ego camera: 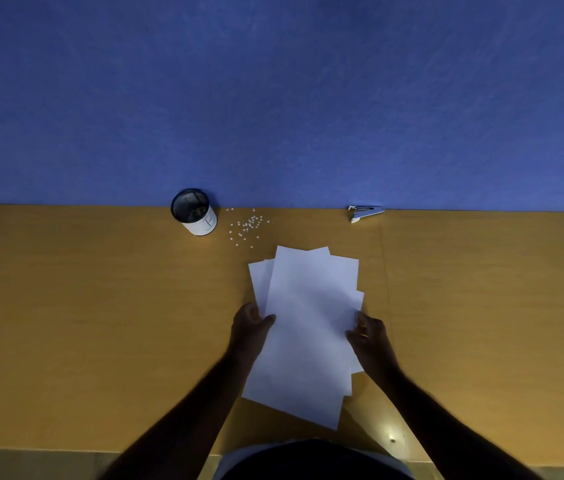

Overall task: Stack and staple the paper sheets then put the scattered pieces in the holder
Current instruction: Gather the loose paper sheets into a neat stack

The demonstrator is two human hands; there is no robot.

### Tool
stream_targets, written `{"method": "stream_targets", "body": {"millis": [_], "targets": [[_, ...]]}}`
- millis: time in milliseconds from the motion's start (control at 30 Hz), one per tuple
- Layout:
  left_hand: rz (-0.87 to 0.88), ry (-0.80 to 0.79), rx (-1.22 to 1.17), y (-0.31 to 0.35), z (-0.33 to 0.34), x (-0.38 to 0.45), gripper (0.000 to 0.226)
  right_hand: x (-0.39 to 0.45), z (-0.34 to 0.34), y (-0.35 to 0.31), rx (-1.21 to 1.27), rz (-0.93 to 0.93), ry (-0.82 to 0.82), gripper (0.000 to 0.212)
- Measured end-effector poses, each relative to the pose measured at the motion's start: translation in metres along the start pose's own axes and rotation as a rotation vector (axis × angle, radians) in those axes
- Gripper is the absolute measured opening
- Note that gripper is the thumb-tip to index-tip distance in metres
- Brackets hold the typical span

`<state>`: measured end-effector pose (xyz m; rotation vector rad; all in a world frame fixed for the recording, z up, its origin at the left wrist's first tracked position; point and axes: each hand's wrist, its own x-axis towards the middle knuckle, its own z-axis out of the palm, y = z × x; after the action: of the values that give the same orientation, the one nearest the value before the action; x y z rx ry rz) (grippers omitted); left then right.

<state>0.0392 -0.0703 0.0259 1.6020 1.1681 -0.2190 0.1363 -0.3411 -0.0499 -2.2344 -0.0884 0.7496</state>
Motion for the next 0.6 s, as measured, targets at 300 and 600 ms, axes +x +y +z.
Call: {"method": "stream_targets", "body": {"millis": [300, 600], "targets": [[-0.088, -0.082, -0.276, -0.005, 0.005, 0.006, 0.086, -0.012, -0.003, -0.024, -0.033, -0.044, 0.020, 0.018], [-0.034, -0.148, -0.227, 0.006, 0.000, -0.010, 0.038, -0.013, -0.002, -0.025, -0.019, -0.049, 0.011, 0.040]]}}
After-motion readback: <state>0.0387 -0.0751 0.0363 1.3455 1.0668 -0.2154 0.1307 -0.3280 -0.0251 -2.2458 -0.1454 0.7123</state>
